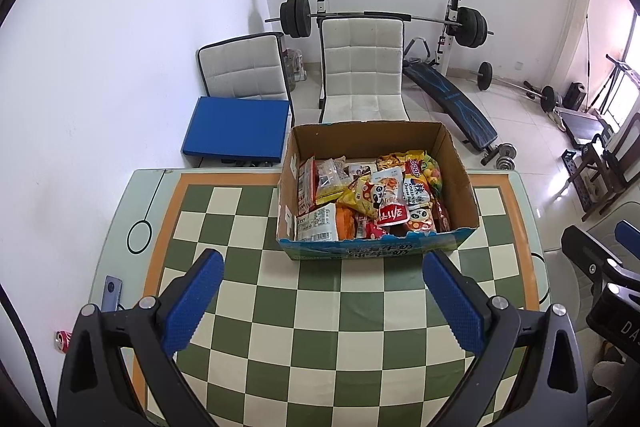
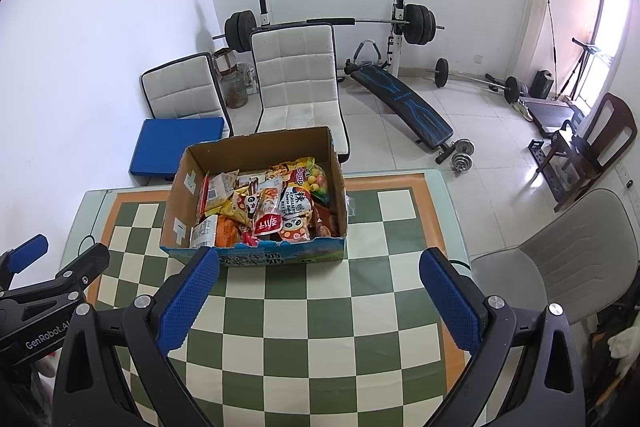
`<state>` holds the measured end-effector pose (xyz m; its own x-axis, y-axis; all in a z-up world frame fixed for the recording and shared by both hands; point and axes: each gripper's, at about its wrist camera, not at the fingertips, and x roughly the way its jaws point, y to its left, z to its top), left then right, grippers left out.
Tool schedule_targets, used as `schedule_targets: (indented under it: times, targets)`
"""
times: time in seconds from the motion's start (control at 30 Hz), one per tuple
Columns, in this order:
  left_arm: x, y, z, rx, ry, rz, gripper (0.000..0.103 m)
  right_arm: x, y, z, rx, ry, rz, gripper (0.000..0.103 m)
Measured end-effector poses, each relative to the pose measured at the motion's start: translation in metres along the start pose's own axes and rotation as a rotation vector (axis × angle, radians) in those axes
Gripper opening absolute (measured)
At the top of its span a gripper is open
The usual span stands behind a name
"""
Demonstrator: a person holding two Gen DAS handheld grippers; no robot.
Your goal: Organize snacks
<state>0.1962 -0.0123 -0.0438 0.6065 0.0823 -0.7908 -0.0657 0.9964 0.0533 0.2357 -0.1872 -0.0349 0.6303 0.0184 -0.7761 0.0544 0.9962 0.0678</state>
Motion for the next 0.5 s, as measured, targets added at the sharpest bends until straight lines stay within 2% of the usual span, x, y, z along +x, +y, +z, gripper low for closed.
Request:
schedule_targets:
  times: [0.5]
  targets:
    - [-0.0026, -0.001, 0.0007, 0.005, -0.002, -0.004, 0.102, -0.0007, -0.002, 0.0059, -0.002, 0.0, 0.0, 0.102]
